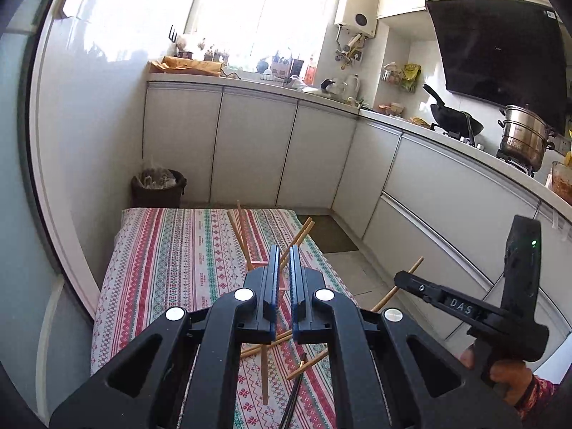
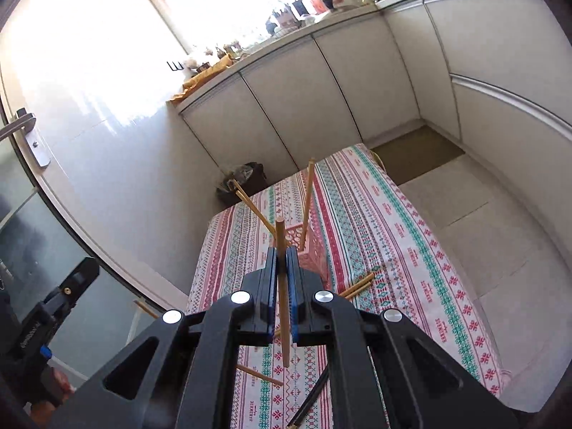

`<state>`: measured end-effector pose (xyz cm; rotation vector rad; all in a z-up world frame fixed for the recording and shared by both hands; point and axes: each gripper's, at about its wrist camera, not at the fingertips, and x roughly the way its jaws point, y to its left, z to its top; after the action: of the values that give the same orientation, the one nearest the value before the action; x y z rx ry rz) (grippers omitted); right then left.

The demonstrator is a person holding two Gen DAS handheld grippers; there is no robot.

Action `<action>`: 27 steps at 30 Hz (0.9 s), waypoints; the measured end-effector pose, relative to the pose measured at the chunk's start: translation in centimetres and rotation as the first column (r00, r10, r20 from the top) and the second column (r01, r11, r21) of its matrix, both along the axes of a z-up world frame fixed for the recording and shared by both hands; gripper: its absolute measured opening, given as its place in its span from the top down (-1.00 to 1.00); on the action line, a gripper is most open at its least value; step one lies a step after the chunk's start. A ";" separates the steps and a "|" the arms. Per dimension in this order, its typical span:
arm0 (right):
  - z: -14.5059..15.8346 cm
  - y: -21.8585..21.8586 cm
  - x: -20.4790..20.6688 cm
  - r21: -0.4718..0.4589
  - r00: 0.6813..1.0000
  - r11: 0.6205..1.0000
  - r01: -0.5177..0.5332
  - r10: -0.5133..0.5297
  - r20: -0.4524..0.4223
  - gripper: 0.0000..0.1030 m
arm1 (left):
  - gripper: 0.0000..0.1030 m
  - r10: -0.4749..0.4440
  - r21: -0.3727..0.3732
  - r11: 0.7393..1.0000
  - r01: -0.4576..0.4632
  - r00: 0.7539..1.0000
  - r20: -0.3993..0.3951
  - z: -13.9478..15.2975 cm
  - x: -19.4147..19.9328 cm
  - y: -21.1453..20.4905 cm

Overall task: Organize utensils
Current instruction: 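Close the left gripper on another chopstick while the right gripper carries its chopstick to the cup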

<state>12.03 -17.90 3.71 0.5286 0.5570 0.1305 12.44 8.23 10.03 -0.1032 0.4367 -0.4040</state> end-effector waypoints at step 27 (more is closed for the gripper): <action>-6.4 -5.2 6.1 0.151 0.986 0.987 -0.058 0.081 -0.144 0.89 | 0.29 0.383 0.376 0.917 -0.135 0.566 -0.730 -26.3 27.3 3.9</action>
<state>18.15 -23.12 -2.72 0.6661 0.7166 0.2006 39.72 12.09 -16.24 -0.0649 1.3633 0.0436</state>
